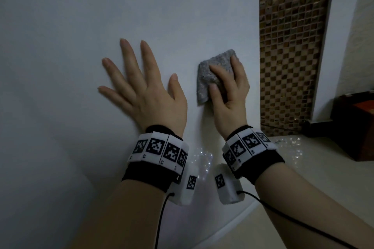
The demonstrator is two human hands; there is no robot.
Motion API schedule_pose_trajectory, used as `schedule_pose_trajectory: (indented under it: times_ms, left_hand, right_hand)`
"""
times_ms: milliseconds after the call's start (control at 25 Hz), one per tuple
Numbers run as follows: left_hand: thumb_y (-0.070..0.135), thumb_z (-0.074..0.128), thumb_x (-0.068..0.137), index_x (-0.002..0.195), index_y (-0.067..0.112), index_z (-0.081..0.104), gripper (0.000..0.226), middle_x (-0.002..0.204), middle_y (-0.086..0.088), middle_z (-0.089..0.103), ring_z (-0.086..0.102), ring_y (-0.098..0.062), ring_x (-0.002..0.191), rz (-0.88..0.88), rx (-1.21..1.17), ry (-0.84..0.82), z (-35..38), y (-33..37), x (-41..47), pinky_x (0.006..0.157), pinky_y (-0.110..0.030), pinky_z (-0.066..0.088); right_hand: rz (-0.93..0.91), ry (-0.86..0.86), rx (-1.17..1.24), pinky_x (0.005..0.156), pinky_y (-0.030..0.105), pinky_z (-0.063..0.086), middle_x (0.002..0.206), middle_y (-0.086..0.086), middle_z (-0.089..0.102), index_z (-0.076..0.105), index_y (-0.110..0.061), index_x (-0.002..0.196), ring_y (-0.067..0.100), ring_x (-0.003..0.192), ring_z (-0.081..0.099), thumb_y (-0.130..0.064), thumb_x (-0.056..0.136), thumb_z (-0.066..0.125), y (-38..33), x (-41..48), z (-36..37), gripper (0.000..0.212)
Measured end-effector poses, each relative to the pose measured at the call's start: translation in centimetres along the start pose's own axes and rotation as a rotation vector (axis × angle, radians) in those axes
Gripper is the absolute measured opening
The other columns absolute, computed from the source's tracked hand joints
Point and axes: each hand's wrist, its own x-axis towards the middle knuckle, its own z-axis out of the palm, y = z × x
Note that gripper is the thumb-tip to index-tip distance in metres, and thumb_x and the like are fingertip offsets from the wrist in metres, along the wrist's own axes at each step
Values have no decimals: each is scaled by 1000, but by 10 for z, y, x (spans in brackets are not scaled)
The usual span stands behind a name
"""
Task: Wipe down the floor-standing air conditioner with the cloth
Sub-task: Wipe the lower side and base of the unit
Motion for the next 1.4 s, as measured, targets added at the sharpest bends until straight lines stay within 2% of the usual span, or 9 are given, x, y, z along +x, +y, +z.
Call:
schedule_pose_trajectory:
  times_ms: [200, 320, 520, 680, 840, 1000, 1200, 1320, 1400]
  left_hand:
    - [45, 50, 86, 151, 26, 20, 74, 160, -7, 10, 3, -40, 145, -9, -3, 4, -2, -10, -1, 113, -60, -2]
    - [44, 50, 87, 151, 27, 20, 73, 159, -7, 10, 3, -40, 145, -16, -5, 8, -3, -13, -2, 113, -61, -1]
    - [44, 49, 87, 150, 26, 21, 71, 159, -8, 11, 4, -41, 144, -26, -11, 16, -5, -22, -4, 113, -61, 0]
    - [44, 50, 86, 150, 27, 22, 72, 159, -8, 12, 5, -40, 144, -32, 0, 20, -6, -24, -4, 113, -61, 1]
    - [44, 49, 86, 150, 27, 23, 71, 159, -7, 13, 5, -40, 144, -40, -10, 26, -8, -32, -6, 113, -60, -1]
    - [45, 48, 87, 150, 27, 22, 71, 159, -7, 12, 4, -40, 144, -63, -12, 32, -11, -40, -7, 113, -59, -1]
    - [44, 48, 87, 150, 27, 23, 70, 159, -7, 13, 5, -40, 144, -78, -30, 39, -13, -52, -9, 114, -61, 1]
    - [45, 48, 87, 150, 28, 23, 70, 159, -7, 13, 5, -39, 144, -90, -28, 40, -15, -56, -9, 114, -61, 2]
    - [45, 48, 87, 150, 28, 23, 70, 159, -7, 13, 5, -39, 144, -98, -31, 45, -16, -59, -10, 114, -60, 3]
  right_hand:
    - [150, 91, 63, 116, 43, 16, 153, 6, 20, 46, -35, 121, 25, 141, 17, -12, 94, 51, -6, 9, 1, 36]
    - [14, -8, 12, 116, 42, 15, 150, 8, 21, 47, -31, 121, 29, 141, 17, -13, 92, 52, -6, -8, 8, 35]
    - [137, 51, 32, 117, 42, 11, 156, 7, 14, 44, -32, 130, 27, 143, 10, -16, 95, 50, -10, 0, 7, 40]
    - [4, -20, -1, 117, 46, 13, 152, 9, 19, 47, -29, 125, 32, 141, 15, -14, 93, 52, -11, -11, 12, 36]
    - [157, 92, 48, 117, 48, 13, 155, 6, 17, 45, -33, 128, 27, 142, 13, -14, 95, 51, -18, -3, 14, 39]
    - [-25, -26, -14, 117, 43, 12, 152, 12, 20, 47, -30, 125, 34, 141, 15, -12, 92, 55, -23, -24, 25, 39]
    - [131, 100, 41, 116, 47, 15, 153, 8, 19, 47, -32, 125, 29, 140, 17, -14, 93, 54, -27, -16, 26, 37]
    - [-5, 1, -10, 116, 46, 16, 149, 6, 22, 52, -26, 124, 34, 139, 18, -12, 91, 58, -30, -35, 34, 37]
    - [-15, 27, -13, 116, 46, 19, 148, 8, 23, 55, -21, 124, 31, 138, 21, -11, 89, 59, -24, -29, 30, 36]
